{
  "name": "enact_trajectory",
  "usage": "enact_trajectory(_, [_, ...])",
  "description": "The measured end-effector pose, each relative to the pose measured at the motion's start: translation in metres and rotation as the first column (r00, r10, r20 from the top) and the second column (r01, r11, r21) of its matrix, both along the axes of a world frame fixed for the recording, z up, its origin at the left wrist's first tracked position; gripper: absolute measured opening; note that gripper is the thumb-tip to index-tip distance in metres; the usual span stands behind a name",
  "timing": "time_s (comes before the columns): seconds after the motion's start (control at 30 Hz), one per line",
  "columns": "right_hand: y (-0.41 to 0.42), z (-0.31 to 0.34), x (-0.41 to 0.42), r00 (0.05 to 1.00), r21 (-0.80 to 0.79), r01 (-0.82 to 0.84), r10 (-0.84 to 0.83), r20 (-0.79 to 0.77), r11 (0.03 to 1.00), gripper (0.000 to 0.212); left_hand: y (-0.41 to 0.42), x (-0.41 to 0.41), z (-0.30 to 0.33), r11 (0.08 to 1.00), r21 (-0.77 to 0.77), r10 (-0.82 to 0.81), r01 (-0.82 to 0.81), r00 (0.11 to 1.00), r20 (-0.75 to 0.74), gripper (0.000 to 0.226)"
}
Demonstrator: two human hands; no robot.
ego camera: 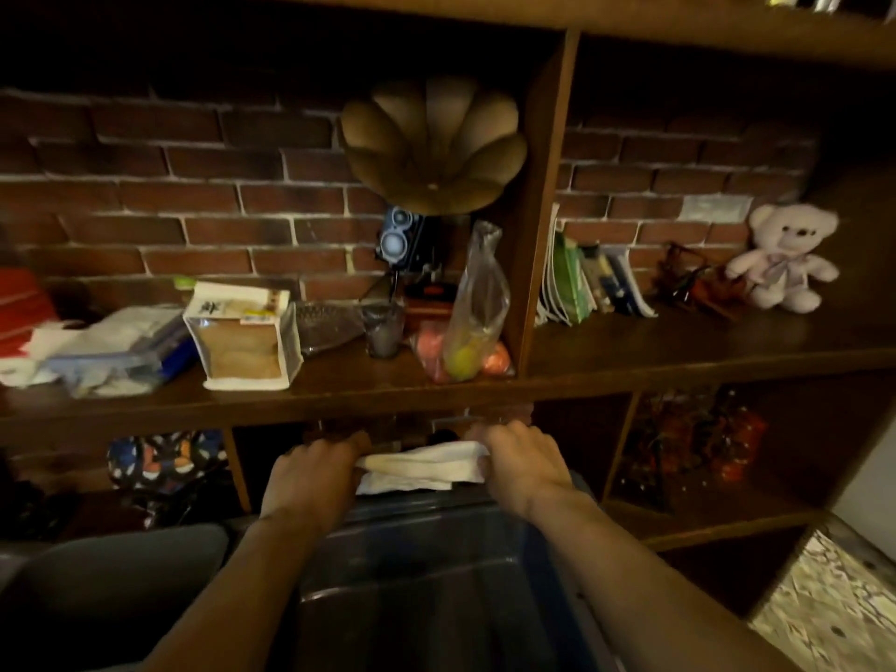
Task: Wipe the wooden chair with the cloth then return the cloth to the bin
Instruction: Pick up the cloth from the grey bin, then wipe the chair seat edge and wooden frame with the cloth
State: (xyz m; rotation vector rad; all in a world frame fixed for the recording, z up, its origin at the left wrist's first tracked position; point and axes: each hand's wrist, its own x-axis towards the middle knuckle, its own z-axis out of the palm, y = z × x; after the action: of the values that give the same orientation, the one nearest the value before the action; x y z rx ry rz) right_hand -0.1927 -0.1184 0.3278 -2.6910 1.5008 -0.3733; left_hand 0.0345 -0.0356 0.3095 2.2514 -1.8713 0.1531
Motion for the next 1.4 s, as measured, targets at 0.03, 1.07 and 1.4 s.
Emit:
enact_trajectory(0.03, [0.001,0.010,0.000,1.000,-0.019,-0.002,0.002,0.013,1.000,0.035,0.000,0.001,0.011,1.000,-0.024,-0.006,0.006,1.000,0.007,0.021])
enact_trajectory(1.07, [0.079,0.093,-0.227,0.808,-0.182,0.584,-0.587,0.041,0.791,0.028,-0.073,-0.217,0.096,0.768,-0.209,-0.605,0.605,0.793,0.073,0.008])
enact_trajectory(1.4, [0.139,0.072,-0.405,0.627,-0.160,0.772,-0.778,0.035,0.615,0.028,-0.071,-0.425,0.078,0.563,-0.176,-0.807,0.807,0.583,0.094,0.013])
